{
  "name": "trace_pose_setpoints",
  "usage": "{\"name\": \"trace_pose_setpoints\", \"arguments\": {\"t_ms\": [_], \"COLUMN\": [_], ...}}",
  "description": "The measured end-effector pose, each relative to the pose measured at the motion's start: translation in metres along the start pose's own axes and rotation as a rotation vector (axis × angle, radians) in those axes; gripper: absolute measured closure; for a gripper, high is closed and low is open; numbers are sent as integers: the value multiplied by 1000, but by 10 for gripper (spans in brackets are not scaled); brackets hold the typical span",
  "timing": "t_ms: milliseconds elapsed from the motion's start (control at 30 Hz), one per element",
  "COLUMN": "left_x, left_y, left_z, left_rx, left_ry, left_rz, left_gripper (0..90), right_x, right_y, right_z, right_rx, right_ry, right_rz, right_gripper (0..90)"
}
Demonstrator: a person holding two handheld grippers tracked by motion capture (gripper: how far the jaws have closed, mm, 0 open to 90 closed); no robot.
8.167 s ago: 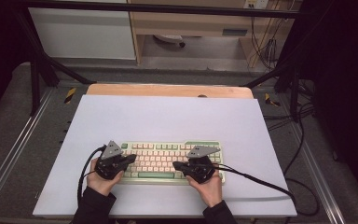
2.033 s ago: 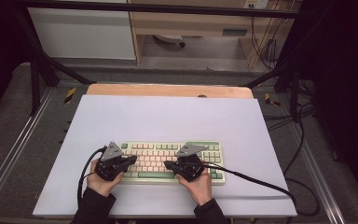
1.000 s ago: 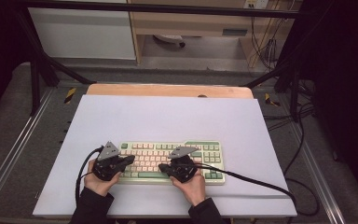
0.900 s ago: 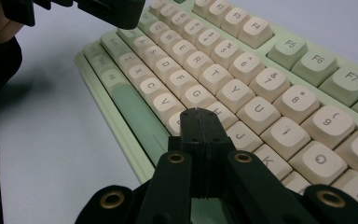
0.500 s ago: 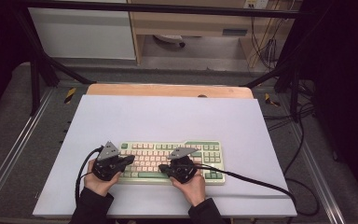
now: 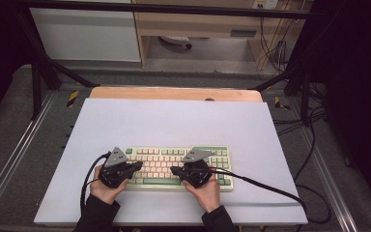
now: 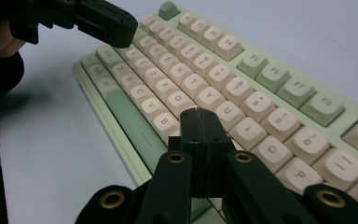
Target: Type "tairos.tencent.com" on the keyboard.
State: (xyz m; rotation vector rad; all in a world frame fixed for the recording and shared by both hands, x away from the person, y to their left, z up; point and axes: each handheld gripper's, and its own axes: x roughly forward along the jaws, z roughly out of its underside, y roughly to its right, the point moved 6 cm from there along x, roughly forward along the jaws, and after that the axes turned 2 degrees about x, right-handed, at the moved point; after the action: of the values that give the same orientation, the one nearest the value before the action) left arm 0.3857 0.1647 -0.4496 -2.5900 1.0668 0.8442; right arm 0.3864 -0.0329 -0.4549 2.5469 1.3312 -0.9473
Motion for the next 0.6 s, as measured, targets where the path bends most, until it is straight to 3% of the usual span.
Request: {"name": "trace_pose_setpoints", "arguments": {"t_ms": [600], "left_x": [24], "left_y": [20], "left_z": [-14], "left_rx": [20], "left_ry": [-11], "left_rz": [1], "left_gripper": [900], "right_x": [-28], "right_y": [19], "right_z": [13], "right_rx": [23], "right_ry": [11], "right_rz": [37], "right_gripper": [900]}}
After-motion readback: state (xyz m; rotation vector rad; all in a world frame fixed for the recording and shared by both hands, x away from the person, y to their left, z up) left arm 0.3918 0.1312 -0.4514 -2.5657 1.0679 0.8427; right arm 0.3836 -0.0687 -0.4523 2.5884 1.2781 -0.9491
